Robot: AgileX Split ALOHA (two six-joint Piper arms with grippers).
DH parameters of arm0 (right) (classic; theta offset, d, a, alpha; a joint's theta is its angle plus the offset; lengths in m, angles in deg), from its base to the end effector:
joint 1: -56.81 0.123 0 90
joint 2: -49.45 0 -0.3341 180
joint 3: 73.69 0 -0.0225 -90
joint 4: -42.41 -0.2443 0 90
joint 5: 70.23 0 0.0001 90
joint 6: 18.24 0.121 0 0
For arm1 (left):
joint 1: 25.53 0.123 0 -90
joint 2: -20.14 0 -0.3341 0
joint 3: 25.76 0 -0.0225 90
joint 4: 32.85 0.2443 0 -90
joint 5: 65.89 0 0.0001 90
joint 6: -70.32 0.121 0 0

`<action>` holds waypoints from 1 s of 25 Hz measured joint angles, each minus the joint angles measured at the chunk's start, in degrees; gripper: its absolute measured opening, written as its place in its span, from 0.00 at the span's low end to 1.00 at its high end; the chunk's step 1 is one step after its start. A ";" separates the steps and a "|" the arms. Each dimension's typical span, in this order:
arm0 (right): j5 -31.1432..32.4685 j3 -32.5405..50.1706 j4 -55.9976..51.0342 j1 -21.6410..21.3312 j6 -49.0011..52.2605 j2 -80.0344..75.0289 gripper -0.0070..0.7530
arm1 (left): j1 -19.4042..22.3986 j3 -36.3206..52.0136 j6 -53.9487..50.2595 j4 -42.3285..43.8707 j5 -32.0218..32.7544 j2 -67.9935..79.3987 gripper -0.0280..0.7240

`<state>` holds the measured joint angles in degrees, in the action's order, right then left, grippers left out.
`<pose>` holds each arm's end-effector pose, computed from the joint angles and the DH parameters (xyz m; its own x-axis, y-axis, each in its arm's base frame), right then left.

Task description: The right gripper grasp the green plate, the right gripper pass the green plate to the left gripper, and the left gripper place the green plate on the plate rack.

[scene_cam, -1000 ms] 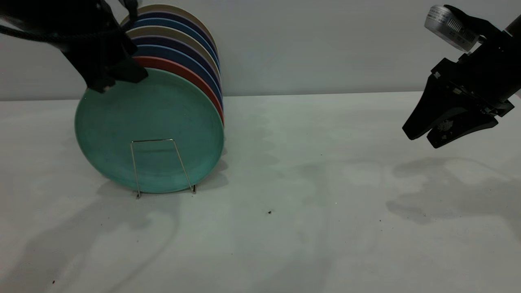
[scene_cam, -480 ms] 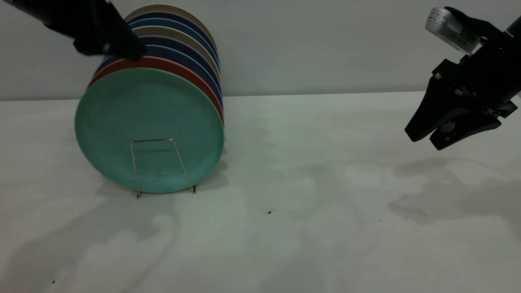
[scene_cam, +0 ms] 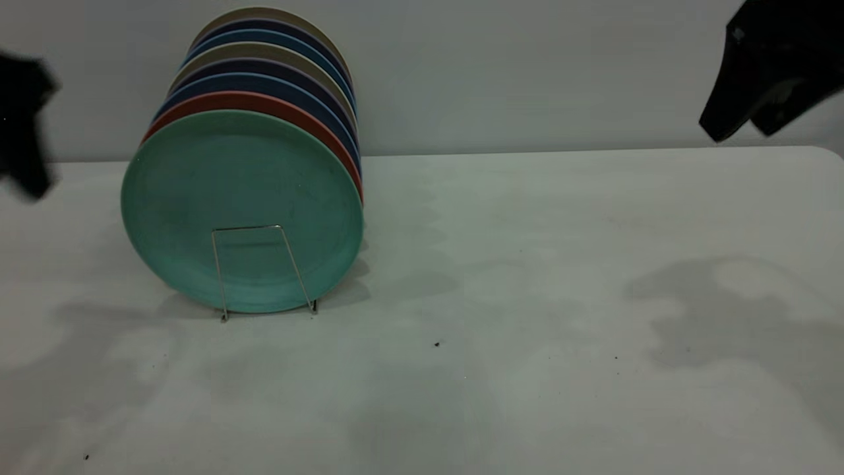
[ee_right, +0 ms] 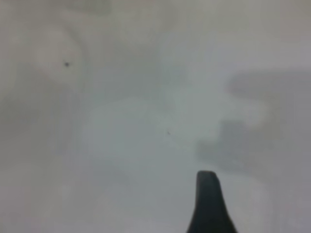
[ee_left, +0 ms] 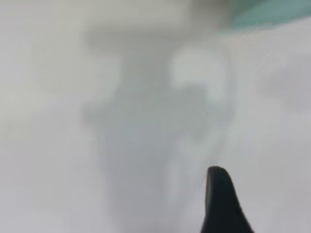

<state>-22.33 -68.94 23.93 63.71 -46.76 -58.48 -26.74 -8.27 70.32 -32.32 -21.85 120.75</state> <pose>0.3727 0.0738 0.2576 -0.8370 -0.3694 -0.4038 -0.4464 0.8876 0.1135 0.3246 -0.0061 0.2410 -0.9514 0.0267 -0.3067 0.0255 0.9996 0.0082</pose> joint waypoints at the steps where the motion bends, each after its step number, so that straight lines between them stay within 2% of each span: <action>1: 1.01 0.00 2.82 1.72 3.22 0.93 0.73 | 0.05 0.00 -3.00 2.63 1.88 -0.14 0.65; 3: 4.04 0.00 8.86 4.89 9.11 3.12 0.73 | 0.05 0.00 -6.37 5.11 4.99 -1.31 0.65; 6: 9.28 0.00 15.61 8.79 17.37 6.81 0.73 | 0.05 0.00 -8.11 5.23 6.42 -6.33 0.65; 9: 15.52 0.19 20.06 9.79 23.46 11.91 0.73 | 0.05 0.00 -8.19 5.28 8.80 -14.45 0.65; 12: 20.82 1.35 22.78 9.79 25.42 18.67 0.73 | 0.05 0.00 -6.90 5.28 12.21 -23.07 0.65; 16: 22.23 5.84 22.10 9.79 25.44 30.44 0.73 | 0.05 3.02 -6.00 5.23 14.53 -34.15 0.65; 25: 23.16 20.94 19.10 9.79 23.03 57.29 0.73 | 0.05 20.41 -3.85 4.26 17.03 -60.15 0.65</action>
<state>0.82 -47.99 43.03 73.49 -23.73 -1.20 -26.69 12.14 66.48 -28.06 -4.83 60.61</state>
